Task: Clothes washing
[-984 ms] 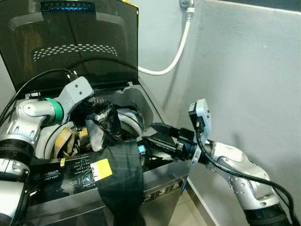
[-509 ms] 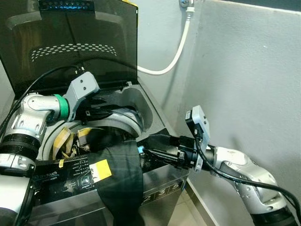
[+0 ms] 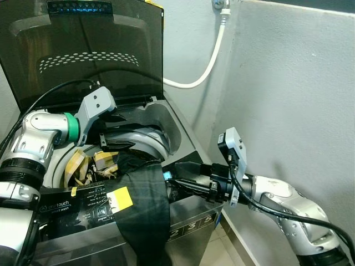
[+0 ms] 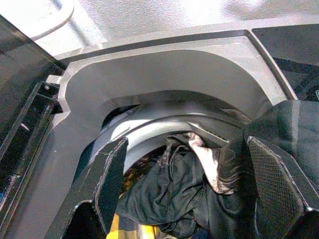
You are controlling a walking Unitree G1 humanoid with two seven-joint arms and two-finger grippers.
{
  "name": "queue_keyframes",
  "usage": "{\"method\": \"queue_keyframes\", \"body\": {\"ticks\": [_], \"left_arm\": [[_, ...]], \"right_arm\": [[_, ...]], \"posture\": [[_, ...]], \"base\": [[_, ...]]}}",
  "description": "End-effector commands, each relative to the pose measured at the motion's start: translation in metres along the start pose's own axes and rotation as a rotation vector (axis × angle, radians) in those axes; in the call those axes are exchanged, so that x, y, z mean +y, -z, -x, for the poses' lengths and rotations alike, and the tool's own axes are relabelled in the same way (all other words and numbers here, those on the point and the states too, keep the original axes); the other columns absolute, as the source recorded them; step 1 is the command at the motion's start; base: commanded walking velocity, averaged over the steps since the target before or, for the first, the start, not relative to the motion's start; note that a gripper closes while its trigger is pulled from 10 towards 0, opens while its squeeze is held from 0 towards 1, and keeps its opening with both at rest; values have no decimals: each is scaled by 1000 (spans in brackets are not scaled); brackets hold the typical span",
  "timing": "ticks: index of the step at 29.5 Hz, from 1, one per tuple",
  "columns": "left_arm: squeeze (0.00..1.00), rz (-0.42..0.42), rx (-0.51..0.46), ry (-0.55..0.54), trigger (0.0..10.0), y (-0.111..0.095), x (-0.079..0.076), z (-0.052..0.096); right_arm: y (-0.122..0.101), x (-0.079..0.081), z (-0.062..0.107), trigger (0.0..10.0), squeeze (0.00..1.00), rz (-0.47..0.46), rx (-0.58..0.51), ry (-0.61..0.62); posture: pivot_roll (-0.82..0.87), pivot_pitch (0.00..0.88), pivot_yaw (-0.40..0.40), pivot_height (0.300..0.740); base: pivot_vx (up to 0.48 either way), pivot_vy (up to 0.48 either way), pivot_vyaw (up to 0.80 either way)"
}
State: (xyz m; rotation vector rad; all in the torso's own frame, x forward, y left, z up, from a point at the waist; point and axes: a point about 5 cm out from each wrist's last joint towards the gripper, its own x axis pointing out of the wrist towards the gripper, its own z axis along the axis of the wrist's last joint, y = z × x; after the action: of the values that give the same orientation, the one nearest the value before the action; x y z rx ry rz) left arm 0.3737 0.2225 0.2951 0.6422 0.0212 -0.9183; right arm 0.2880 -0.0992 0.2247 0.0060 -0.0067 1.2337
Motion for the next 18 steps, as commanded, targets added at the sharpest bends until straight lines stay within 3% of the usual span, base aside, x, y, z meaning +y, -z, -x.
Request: {"method": "queue_keyframes", "body": {"ticks": [1, 4, 6, 7, 8, 9, 10, 11, 12, 14, 15, 18], "left_arm": [[1000, -4, 5, 9, 10000, -6, 5, 7], [1000, -3, -27, 3, 10000, -12, 7, 9], [1000, 52, -188, -20, 10000, -30, 11, 13], [1000, 52, -188, -20, 10000, -30, 11, 13], [1000, 84, -295, -35, 10000, -42, 12, 14], [1000, 84, -295, -35, 10000, -42, 12, 14], [1000, 138, -418, -12, 10000, -56, 11, 17], [1000, 138, -418, -12, 10000, -56, 11, 17], [0, 173, -516, 15, 10000, -69, 11, 21], [0, 173, -516, 15, 10000, -69, 11, 21], [0, 202, -589, 13, 10000, -79, 15, 26], [0, 198, -605, 2, 10000, -85, 21, 33]], "right_arm": [[3, 3, 0, 10000, 0, -2, 20, -5], [4, 2, 0, 10000, 0, -6, 27, 6], [5, -1, -2, 10000, 0, 0, 29, 54], [5, -1, -2, 10000, 0, 0, 29, 54], [4, -7, -4, 10000, 0, 13, 17, 124], [4, -7, -4, 10000, 0, 13, 17, 124], [4, -15, -5, 10000, 0, -8, -5, 211], [4, -15, -5, 10000, 0, -8, -5, 211], [3, -20, -5, 10000, 0, -15, -22, 270], [3, -20, -5, 10000, 0, -15, -22, 270], [4, -21, -5, 10000, 0, -23, -29, 292], [6, -18, -5, 10000, 0, -27, -23, 283]], "posture": [[37, 0, 52, 740], [41, 0, 48, 740], [47, 8, 62, 740], [47, 8, 62, 740], [49, 19, 75, 740], [49, 19, 75, 740], [54, 23, 82, 740], [54, 23, 82, 740], [61, 27, 91, 740], [61, 27, 91, 740], [65, 27, 97, 740], [70, 22, 106, 740]], "base": [[0, 0, 0], [0, 0, 0], [0, 0, 0], [0, 0, 0], [0, 0, 0], [0, 0, 0], [0, 0, 0], [0, 0, 0], [0, 0, 0], [0, 0, 0], [0, 0, 0], [0, 0, 0]]}}
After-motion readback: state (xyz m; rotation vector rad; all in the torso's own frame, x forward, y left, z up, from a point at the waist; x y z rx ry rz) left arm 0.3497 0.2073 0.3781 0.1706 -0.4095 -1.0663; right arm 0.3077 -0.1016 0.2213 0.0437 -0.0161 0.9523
